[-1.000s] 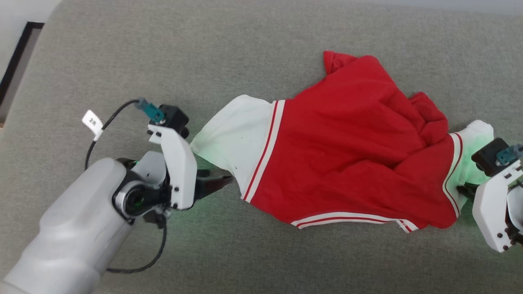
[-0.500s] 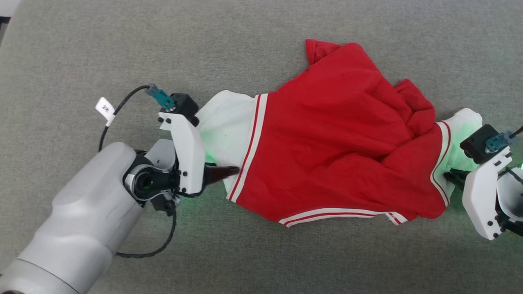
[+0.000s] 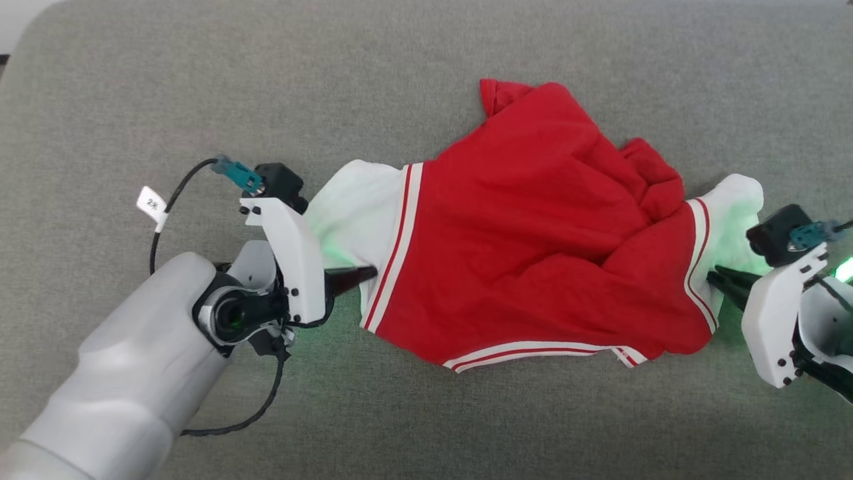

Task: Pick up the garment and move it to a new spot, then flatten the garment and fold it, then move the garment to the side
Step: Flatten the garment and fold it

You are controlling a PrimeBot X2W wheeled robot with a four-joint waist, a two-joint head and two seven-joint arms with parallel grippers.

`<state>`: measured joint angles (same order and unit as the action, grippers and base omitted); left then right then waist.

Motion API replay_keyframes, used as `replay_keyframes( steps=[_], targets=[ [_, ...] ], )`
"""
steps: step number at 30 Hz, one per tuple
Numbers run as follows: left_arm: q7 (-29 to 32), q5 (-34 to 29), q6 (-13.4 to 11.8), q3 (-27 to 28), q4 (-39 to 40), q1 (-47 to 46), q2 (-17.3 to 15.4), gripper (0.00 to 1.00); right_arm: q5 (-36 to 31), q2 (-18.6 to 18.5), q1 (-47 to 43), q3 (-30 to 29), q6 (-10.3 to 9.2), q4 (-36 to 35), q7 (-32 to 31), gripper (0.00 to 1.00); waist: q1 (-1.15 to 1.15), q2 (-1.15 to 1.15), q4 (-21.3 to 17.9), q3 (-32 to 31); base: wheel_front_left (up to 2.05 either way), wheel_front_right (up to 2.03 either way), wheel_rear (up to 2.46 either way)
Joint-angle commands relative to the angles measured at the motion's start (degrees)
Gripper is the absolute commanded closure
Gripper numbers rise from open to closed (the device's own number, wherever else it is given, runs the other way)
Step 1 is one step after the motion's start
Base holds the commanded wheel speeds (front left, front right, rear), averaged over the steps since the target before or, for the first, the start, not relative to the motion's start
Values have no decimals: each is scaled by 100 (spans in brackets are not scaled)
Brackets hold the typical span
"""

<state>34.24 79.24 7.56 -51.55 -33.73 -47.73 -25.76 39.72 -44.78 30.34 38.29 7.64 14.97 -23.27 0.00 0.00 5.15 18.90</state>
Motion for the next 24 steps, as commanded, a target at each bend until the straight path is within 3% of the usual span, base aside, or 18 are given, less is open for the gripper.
replay_keyframes(
  steps=[1, 8, 12, 17, 24],
  targets=[
    [-195, 71, -16, 61, 151, 95, -112, 100, -30, 81, -75, -106, -27, -2, 139, 100, 0, 0, -27, -118, 0, 0, 0],
    [-1207, 304, -15, 321, 1228, 585, -658, 100, -213, -75, -532, -871, -17, -369, 666, 100, 0, 0, -72, -327, 0, 0, 0],
    [-1724, 323, -15, 444, 1610, 651, -802, 100, -155, -21, -760, -1298, -16, -648, 738, 100, 0, 0, -95, -319, 0, 0, 0],
    [-2248, 400, -15, 683, 1759, 309, -754, 100, -42, 226, -702, -1838, -17, -902, 816, 100, 0, 0, -181, -185, 0, 0, 0],
    [-2809, 242, -15, 940, 1154, -472, -520, 100, -31, 720, 71, -2143, -16, -755, 832, 100, 0, 0, -379, 105, 0, 0, 0]
  ],
)
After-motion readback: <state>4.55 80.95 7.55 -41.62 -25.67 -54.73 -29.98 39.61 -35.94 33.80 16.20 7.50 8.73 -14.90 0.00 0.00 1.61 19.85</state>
